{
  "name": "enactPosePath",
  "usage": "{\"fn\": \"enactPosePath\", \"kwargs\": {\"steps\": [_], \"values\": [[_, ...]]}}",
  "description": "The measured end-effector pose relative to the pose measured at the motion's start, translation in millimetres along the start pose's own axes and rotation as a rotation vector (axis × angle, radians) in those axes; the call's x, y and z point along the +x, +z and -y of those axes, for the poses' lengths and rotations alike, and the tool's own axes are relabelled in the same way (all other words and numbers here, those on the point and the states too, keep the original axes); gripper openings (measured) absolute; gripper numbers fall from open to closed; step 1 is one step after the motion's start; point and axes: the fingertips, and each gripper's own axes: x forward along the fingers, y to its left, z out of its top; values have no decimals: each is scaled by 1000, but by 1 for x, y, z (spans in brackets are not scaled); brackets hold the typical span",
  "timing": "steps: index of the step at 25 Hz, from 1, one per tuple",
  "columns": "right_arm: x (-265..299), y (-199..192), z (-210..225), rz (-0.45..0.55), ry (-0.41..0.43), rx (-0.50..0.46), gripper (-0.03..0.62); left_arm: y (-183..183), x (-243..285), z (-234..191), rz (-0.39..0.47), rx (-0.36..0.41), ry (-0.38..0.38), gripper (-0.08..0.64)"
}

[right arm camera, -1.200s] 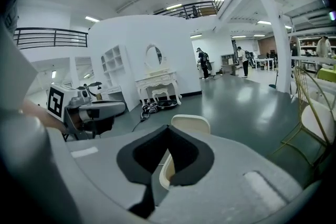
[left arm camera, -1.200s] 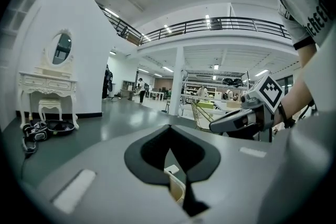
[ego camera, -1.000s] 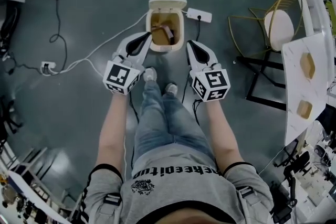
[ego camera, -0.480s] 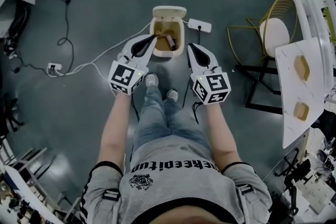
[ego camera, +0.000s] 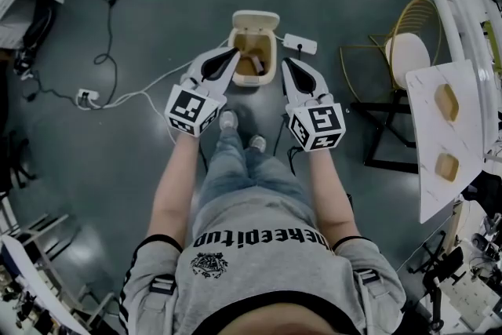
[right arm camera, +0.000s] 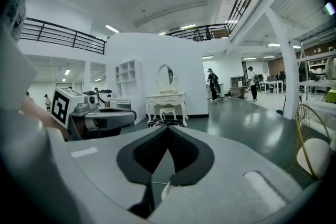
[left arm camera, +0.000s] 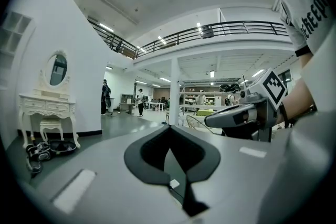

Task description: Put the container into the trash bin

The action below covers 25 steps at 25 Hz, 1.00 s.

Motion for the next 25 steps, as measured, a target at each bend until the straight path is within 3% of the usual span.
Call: {"fn": "enactPosePath", "kwargs": {"steps": [12,25], "values": [[-25,26,-20,61,31,-53,2,26,-13,21,39,10,13,11],[-39,35,-29,103,37,-50,2,38,-27,26,55,22,31,11]]}}
